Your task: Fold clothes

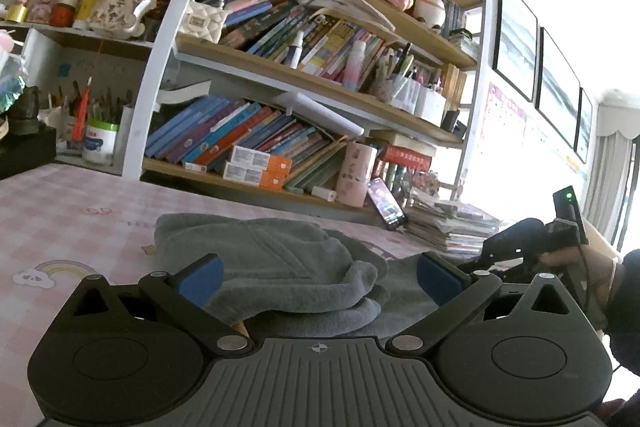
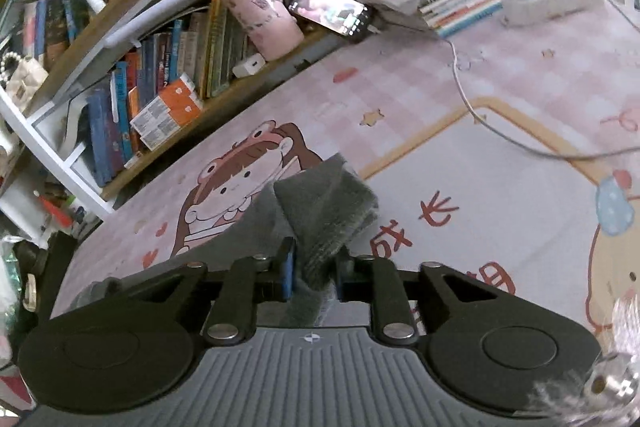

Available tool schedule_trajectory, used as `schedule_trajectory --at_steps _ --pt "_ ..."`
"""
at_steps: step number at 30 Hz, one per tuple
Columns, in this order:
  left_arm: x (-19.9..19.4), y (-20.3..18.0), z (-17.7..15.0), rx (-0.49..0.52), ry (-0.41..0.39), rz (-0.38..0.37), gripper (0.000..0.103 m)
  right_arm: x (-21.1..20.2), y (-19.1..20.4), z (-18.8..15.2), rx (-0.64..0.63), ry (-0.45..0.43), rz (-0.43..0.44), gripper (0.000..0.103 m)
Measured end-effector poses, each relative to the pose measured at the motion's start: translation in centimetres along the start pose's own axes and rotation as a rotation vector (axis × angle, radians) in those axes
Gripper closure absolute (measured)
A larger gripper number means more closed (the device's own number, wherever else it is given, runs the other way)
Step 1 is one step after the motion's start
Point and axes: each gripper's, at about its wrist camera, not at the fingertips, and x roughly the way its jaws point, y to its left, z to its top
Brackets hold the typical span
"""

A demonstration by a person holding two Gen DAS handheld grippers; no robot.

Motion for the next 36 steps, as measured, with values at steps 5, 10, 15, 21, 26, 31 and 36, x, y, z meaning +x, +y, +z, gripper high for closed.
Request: schedule_trajectory --at_steps 5,10,15,21,26,31,36 --pt "-0.1 0.1 0.0 0.007 -0.011 -0.003 0.0 0.8 0.4 -0.7 -0.027 0.013 -0.023 0.066" --pt "-0.2 0.2 -0.3 0.003 -0.006 -0.001 0.0 1.6 1.1 -1.1 -0.069 0.013 -0.044 0.071" --pt "-0.4 0.6 -0.2 0.0 -0.009 0.007 0.0 1.0 2.0 -0.5 -0.105 0.006 -0.021 0.084" --pt "-0.6 0.9 -0.2 0.001 -0.004 0.023 0.0 -1.6 4.9 0.5 -0.161 -0.045 0.06 0.085" --pt "-1.0 1.5 -0.1 -0.02 -0.019 0.041 0.0 -4.5 10.0 0.4 -0.326 -0.123 0.145 0.086" --pt "-1.5 2.4 0.1 -0.051 -0.031 0.06 0.0 -6.9 16.5 -0.9 -0.541 -0.181 0.254 0.087" --pt "-2.7 3.3 0.3 -0.058 -0.073 0.046 0.0 -8.2 23.2 -3.8 -0.761 -0.183 0.389 0.087"
